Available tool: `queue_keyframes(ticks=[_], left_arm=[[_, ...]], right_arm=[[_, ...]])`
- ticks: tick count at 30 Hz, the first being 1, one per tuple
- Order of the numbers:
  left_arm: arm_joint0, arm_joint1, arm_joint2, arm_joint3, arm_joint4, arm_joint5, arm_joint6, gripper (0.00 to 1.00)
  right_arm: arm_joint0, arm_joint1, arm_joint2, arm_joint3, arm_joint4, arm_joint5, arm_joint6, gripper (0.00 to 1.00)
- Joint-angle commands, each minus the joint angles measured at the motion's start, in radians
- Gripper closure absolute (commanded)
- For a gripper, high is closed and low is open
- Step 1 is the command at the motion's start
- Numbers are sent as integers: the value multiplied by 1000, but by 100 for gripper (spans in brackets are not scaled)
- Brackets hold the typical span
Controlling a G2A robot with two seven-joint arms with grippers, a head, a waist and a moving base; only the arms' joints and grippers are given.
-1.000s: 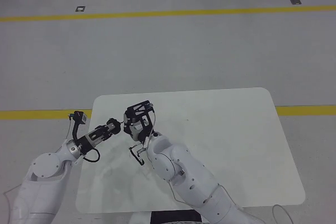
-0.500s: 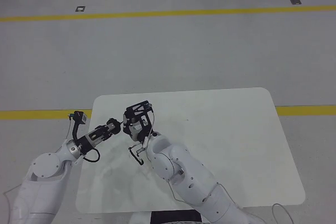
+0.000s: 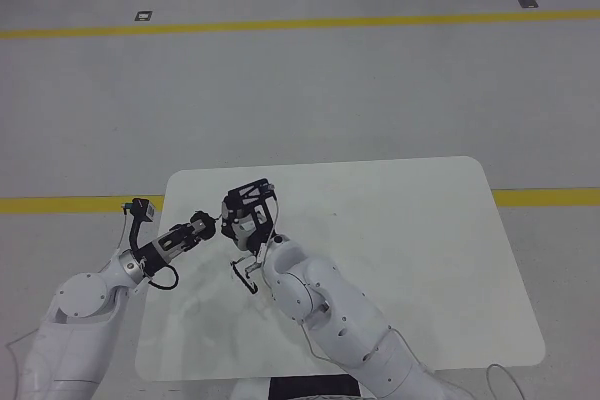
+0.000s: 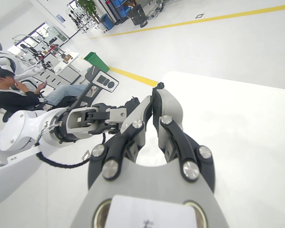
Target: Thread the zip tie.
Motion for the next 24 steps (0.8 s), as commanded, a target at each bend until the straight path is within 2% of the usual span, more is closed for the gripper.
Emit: queue_keyframes(ticks=[1,24], left_arm=[[0,0,0,0,0,0,0,100],[0,0,0,0,0,0,0,100]], right_arm=[[1,0,-1,3,2,1,1,100],[0,3,-3,-11,-3,1,10,100]])
